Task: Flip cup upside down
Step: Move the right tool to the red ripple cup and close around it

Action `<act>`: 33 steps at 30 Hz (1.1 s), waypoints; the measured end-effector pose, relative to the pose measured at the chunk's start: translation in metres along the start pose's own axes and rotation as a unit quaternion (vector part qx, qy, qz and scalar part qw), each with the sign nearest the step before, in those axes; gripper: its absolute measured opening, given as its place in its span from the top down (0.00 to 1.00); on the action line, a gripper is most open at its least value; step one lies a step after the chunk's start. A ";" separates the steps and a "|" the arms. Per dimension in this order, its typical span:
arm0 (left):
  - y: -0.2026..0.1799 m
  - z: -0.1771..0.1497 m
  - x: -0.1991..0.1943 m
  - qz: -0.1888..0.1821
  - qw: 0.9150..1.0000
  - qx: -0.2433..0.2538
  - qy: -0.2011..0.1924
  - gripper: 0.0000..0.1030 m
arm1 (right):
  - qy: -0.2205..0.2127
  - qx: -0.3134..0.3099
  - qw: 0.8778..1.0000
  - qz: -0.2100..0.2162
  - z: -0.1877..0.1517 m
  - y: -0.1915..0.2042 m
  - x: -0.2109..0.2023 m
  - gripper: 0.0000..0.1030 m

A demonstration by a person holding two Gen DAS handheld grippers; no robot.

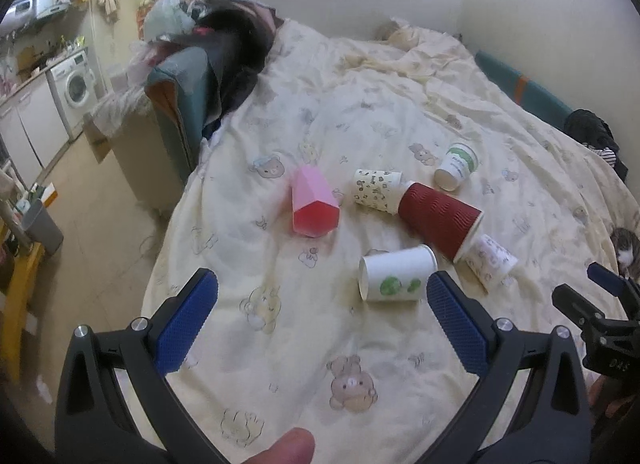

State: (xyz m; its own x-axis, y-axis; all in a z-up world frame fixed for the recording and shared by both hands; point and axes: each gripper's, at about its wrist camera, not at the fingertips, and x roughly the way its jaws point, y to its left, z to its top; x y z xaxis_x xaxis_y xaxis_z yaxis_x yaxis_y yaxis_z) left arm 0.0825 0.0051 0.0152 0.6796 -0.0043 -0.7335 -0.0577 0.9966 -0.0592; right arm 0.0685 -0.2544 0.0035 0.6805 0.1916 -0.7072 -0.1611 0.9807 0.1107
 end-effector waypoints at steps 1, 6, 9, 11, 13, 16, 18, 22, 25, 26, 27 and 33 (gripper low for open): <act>-0.001 0.003 0.004 0.001 1.000 0.001 0.003 0.00 | 0.006 -0.004 1.000 -0.002 0.006 -0.001 0.005 0.00; -0.005 0.020 0.029 0.002 1.000 0.005 0.018 0.00 | 0.031 -0.023 0.999 0.003 0.033 -0.007 0.030 0.00; -0.011 0.032 0.045 0.003 1.000 0.011 0.026 0.00 | 0.049 -0.029 0.998 0.005 0.045 -0.009 0.048 0.00; -0.015 0.038 0.056 0.004 1.000 0.014 0.028 0.00 | 0.057 -0.032 0.998 0.010 0.051 -0.009 0.059 0.00; -0.017 0.043 0.066 0.003 0.999 0.014 0.033 0.00 | 0.066 -0.035 0.997 0.013 0.058 -0.010 0.074 0.00; -0.019 0.049 0.086 0.007 0.999 0.017 0.047 0.00 | 0.094 -0.027 0.995 0.025 0.068 -0.013 0.100 0.00; -0.018 0.052 0.099 0.009 0.998 0.017 0.057 0.00 | 0.128 -0.029 0.990 0.044 0.075 -0.015 0.120 0.00; -0.019 0.054 0.128 0.016 0.996 0.020 0.087 0.00 | 0.191 -0.074 0.977 0.055 0.091 -0.008 0.161 0.00; -0.020 0.055 0.143 0.012 0.995 0.016 0.102 0.00 | 0.229 -0.110 0.965 0.065 0.100 0.004 0.190 0.00; -0.020 0.056 0.146 0.010 0.994 0.015 0.106 0.00 | 0.242 -0.124 0.960 0.067 0.102 0.007 0.200 0.00; -0.020 0.056 0.149 0.008 0.994 0.013 0.108 0.00 | 0.257 -0.140 0.954 0.065 0.102 0.011 0.210 0.00; -0.022 0.055 0.155 0.005 0.994 0.019 0.109 0.00 | 0.329 -0.187 0.924 0.055 0.096 0.014 0.255 0.00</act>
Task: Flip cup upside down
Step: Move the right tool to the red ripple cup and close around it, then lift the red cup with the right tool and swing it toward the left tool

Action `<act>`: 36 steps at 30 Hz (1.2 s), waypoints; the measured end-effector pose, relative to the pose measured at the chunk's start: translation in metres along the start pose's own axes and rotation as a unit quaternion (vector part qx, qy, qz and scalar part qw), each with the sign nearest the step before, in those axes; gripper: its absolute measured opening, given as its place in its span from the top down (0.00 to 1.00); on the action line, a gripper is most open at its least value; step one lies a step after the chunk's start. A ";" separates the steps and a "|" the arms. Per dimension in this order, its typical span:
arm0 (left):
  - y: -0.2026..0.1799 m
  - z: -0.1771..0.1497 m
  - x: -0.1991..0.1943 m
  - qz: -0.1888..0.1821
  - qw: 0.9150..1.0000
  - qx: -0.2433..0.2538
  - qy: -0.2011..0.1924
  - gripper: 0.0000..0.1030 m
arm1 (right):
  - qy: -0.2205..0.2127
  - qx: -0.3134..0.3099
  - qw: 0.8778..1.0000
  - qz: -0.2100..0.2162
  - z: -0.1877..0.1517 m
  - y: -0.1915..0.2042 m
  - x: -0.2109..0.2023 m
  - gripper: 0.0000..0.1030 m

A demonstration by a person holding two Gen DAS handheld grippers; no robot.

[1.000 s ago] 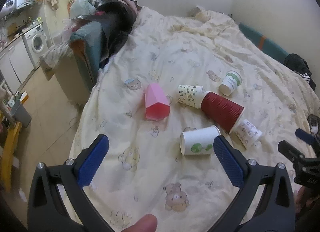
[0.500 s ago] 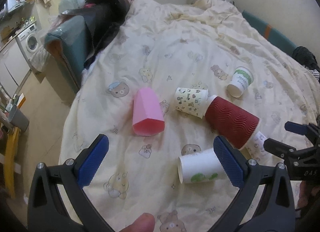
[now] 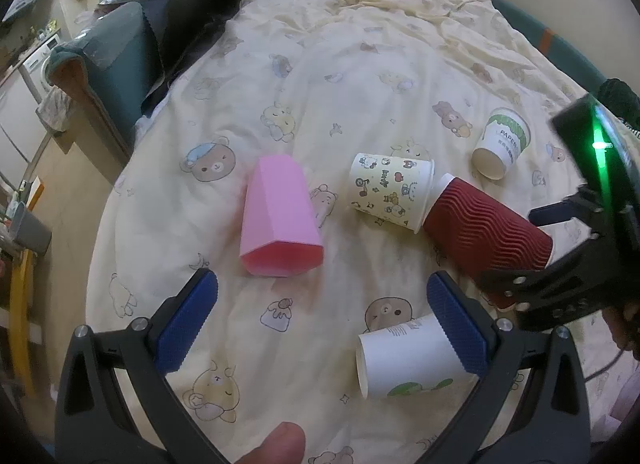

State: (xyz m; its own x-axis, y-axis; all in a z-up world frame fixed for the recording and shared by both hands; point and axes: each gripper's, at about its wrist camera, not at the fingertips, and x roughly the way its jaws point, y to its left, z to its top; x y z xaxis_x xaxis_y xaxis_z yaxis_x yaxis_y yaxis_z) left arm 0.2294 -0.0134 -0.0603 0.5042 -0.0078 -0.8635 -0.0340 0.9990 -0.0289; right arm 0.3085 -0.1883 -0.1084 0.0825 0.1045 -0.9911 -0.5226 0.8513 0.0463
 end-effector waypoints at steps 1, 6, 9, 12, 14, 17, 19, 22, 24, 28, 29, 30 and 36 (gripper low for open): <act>0.001 0.000 0.001 0.001 1.000 -0.001 0.002 0.00 | 0.009 -0.003 1.000 0.003 0.003 0.000 0.006 0.00; 0.004 -0.002 0.000 0.002 1.000 -0.003 0.005 0.00 | 0.024 -0.008 1.000 -0.005 0.009 0.002 0.026 0.13; 0.007 -0.002 -0.003 0.003 1.000 -0.001 0.000 0.00 | 0.022 -0.001 1.000 -0.001 0.008 0.000 0.030 0.22; 0.009 -0.002 -0.008 0.002 1.000 -0.004 -0.002 0.00 | 0.009 0.013 1.000 0.003 0.003 -0.006 0.024 0.23; 0.009 -0.002 -0.012 0.003 1.000 -0.007 -0.003 0.00 | -0.002 0.030 0.999 0.013 0.000 -0.013 0.015 0.23; 0.007 -0.001 -0.022 0.000 1.000 -0.009 -0.009 0.00 | -0.020 0.064 0.997 0.033 -0.007 -0.026 0.000 0.23; 0.005 -0.002 -0.030 -0.001 1.000 -0.009 -0.012 0.00 | -0.033 0.079 0.995 0.047 -0.016 -0.032 -0.013 0.23; 0.002 -0.005 -0.042 0.000 1.000 -0.009 -0.015 0.00 | -0.055 0.096 0.992 0.054 -0.027 -0.031 -0.036 0.23; 0.001 -0.009 -0.052 -0.003 1.000 -0.011 -0.017 0.00 | -0.073 0.105 0.990 0.062 -0.030 -0.029 -0.054 0.23; 0.002 -0.018 -0.074 -0.004 1.000 -0.015 -0.027 0.00 | -0.142 0.109 0.982 0.067 -0.042 -0.012 -0.092 0.23; 0.003 -0.021 -0.080 -0.005 0.999 -0.017 -0.029 0.00 | -0.152 0.110 0.980 0.066 -0.047 -0.008 -0.100 0.23; 0.004 -0.025 -0.086 -0.008 0.999 -0.019 -0.030 0.00 | -0.159 0.114 0.978 0.068 -0.055 -0.005 -0.107 0.23; 0.012 -0.055 -0.114 -0.019 0.999 -0.030 -0.025 0.00 | -0.160 0.138 0.974 0.087 -0.103 0.020 -0.125 0.23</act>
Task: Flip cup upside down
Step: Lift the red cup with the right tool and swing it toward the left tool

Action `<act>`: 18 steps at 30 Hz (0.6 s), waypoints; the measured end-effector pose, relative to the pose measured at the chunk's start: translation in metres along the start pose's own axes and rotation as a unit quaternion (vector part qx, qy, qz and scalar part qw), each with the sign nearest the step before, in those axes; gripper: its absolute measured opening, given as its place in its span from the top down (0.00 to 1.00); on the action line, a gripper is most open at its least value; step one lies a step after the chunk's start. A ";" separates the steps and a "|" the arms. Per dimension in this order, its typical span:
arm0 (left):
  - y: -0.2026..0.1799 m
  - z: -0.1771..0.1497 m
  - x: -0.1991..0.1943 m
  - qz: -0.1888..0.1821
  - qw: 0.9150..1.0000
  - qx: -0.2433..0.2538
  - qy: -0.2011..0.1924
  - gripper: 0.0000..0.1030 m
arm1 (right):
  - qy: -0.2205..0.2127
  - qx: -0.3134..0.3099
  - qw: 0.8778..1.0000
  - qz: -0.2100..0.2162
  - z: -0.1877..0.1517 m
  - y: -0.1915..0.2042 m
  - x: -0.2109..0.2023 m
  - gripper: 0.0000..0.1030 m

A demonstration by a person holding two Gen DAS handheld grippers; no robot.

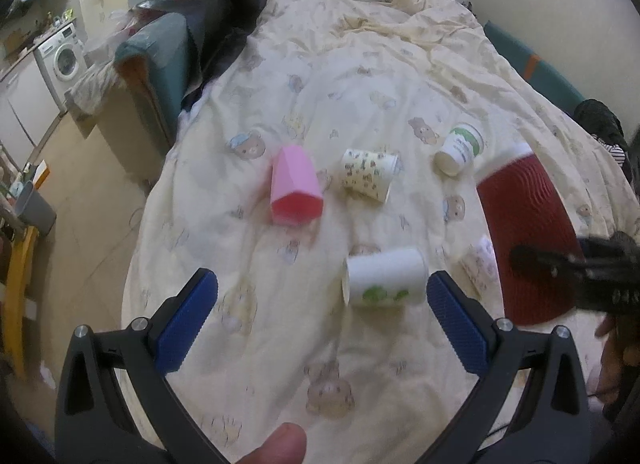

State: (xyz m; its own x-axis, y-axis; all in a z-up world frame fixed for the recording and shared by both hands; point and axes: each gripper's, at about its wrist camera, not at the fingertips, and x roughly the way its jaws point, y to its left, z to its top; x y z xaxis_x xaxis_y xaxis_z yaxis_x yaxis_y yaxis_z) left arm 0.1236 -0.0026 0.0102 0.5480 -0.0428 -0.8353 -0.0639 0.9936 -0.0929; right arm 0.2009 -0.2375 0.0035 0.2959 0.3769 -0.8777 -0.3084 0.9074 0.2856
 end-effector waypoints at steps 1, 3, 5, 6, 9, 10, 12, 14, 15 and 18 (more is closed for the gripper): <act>0.002 -0.006 -0.005 -0.004 1.000 -0.002 0.001 0.00 | 0.001 0.006 1.000 0.004 -0.009 0.003 0.000 0.23; 0.003 -0.016 -0.010 -0.017 1.000 0.000 0.001 0.00 | 0.005 0.019 1.000 0.013 -0.032 0.007 -0.003 0.23; 0.007 -0.027 -0.017 -0.015 1.000 0.006 0.002 0.00 | 0.002 0.022 1.000 0.015 -0.052 0.015 -0.009 0.23; 0.009 -0.031 -0.019 -0.012 1.000 0.008 0.002 0.00 | -0.001 0.018 1.000 0.018 -0.064 0.021 -0.013 0.23; 0.016 -0.045 -0.026 -0.005 1.000 0.002 0.008 0.00 | 0.005 0.024 0.999 0.029 -0.086 0.031 -0.018 0.23; 0.017 -0.049 -0.027 -0.003 1.000 0.000 0.011 0.00 | 0.010 0.032 0.999 0.037 -0.094 0.032 -0.017 0.23; 0.019 -0.060 -0.030 -0.006 1.000 -0.002 0.018 0.00 | 0.015 0.042 0.998 0.051 -0.106 0.035 -0.014 0.23; 0.023 -0.071 -0.032 -0.003 1.000 -0.009 0.024 0.00 | 0.022 0.051 0.997 0.061 -0.118 0.038 -0.010 0.23; 0.025 -0.077 -0.033 0.001 1.000 -0.013 0.028 0.00 | 0.028 0.056 0.996 0.067 -0.124 0.039 -0.004 0.23; 0.032 -0.092 -0.032 0.001 0.999 -0.033 0.040 0.00 | 0.045 0.072 0.993 0.077 -0.138 0.037 0.012 0.23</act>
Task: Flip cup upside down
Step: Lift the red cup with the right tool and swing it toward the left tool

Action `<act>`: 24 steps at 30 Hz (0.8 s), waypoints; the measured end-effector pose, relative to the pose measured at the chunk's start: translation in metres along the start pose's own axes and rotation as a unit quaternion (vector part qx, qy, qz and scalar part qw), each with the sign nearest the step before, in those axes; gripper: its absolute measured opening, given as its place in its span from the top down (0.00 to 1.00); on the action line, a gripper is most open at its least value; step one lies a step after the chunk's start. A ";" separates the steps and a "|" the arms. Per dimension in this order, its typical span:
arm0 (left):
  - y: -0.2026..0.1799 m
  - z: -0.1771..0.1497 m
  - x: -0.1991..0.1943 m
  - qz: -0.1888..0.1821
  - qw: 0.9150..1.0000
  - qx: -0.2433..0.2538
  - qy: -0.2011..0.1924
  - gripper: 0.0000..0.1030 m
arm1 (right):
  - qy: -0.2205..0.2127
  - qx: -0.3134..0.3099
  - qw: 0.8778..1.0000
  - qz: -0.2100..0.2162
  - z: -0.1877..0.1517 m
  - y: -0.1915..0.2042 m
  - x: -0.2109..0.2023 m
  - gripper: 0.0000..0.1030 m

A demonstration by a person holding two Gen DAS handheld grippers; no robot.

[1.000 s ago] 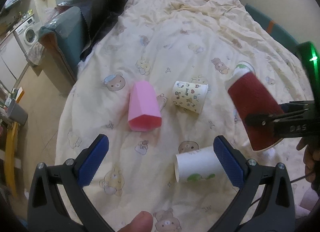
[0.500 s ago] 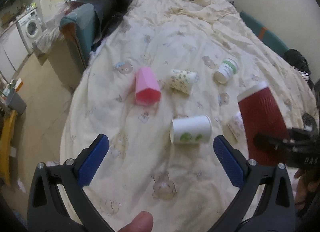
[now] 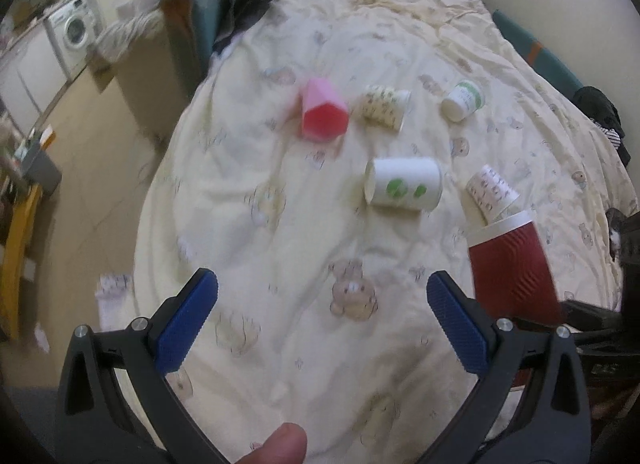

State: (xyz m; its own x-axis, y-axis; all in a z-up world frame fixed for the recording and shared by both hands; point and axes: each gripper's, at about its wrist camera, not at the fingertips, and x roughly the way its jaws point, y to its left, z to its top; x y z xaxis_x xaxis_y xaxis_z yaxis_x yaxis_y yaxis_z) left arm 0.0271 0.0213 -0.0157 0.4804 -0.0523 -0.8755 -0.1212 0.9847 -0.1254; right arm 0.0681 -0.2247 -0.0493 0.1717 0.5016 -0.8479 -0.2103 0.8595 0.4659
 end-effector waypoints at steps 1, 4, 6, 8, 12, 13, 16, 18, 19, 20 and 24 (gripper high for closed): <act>0.001 -0.004 0.001 -0.001 1.000 -0.005 0.000 0.00 | 0.003 0.005 1.000 0.003 -0.003 -0.001 0.005 0.23; 0.005 -0.019 0.004 -0.002 1.000 -0.017 0.007 0.00 | 0.015 0.029 0.999 0.015 -0.012 -0.009 0.023 0.22; 0.004 -0.027 0.010 0.007 1.000 -0.011 0.010 0.00 | 0.026 0.044 0.998 0.029 -0.017 -0.015 0.036 0.22; 0.007 -0.030 0.017 0.016 1.000 -0.012 0.018 0.00 | 0.036 0.049 0.998 0.029 -0.021 -0.018 0.047 0.22; 0.017 -0.032 0.030 0.024 0.999 -0.030 0.035 0.00 | 0.040 0.072 0.996 0.031 -0.022 -0.024 0.065 0.22; 0.018 -0.032 0.033 0.024 0.998 -0.033 0.038 0.00 | 0.039 0.077 0.996 0.031 -0.021 -0.026 0.068 0.22; 0.018 -0.033 0.040 0.020 0.998 -0.038 0.049 0.00 | 0.039 0.099 0.994 0.033 -0.019 -0.033 0.075 0.22; 0.015 -0.034 0.043 0.020 0.998 -0.034 0.053 0.00 | 0.041 0.108 0.993 0.033 -0.019 -0.037 0.080 0.22; 0.013 -0.034 0.044 0.020 0.998 -0.031 0.053 0.00 | 0.039 0.115 0.992 0.035 -0.019 -0.039 0.081 0.22; 0.010 -0.034 0.044 0.022 0.998 -0.027 0.053 0.00 | 0.038 0.121 0.991 0.036 -0.020 -0.041 0.082 0.22; 0.002 -0.034 0.045 0.029 0.998 -0.011 0.052 0.00 | 0.034 0.125 0.991 0.038 -0.020 -0.043 0.085 0.22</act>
State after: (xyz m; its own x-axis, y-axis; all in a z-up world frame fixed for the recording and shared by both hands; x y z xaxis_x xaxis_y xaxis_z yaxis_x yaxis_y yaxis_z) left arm 0.0193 0.0149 -0.0716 0.3802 -0.0131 -0.9248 -0.1665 0.9826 -0.0824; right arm 0.0720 -0.2210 -0.1464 0.0968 0.5647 -0.8196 0.0270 0.8217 0.5693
